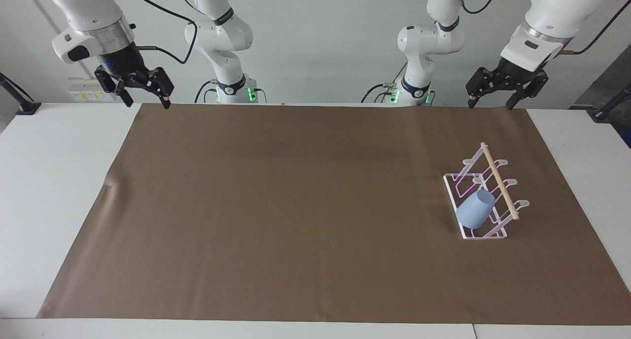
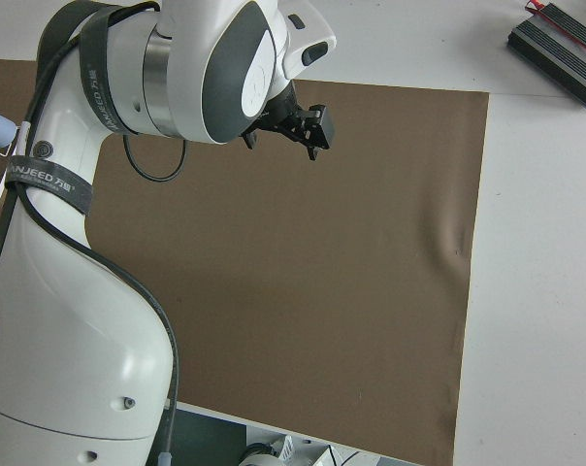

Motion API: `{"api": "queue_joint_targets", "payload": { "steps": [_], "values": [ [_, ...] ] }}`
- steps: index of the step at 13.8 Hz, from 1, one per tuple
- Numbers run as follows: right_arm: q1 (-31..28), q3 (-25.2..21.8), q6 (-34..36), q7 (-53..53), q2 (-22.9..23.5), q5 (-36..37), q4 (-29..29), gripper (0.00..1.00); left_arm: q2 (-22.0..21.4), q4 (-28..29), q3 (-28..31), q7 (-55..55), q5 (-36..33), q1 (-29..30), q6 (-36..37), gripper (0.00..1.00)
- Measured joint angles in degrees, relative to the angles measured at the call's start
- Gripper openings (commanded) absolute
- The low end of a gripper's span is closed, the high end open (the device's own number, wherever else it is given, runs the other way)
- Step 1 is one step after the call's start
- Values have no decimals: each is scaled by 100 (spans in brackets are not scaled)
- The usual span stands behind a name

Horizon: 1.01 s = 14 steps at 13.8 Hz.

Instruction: Hang cup on cup holder

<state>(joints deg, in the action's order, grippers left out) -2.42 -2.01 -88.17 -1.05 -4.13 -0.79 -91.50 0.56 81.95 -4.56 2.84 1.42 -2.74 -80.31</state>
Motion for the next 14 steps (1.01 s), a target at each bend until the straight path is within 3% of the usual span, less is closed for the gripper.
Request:
{"api": "queue_joint_targets", "payload": {
  "steps": [5,9,14],
  "values": [
    [2,4,79,0,-35,8,-49,100,-50,187,22,-133,0,-2,17,100],
    [7,7,256,0,-36,29,-53,100,-345,854,124,-264,0,0,-294,100],
    [279,31,173,-295,-36,319,-84,100,-424,940,245,-461,-1,1,-332,100]
  ]
}}
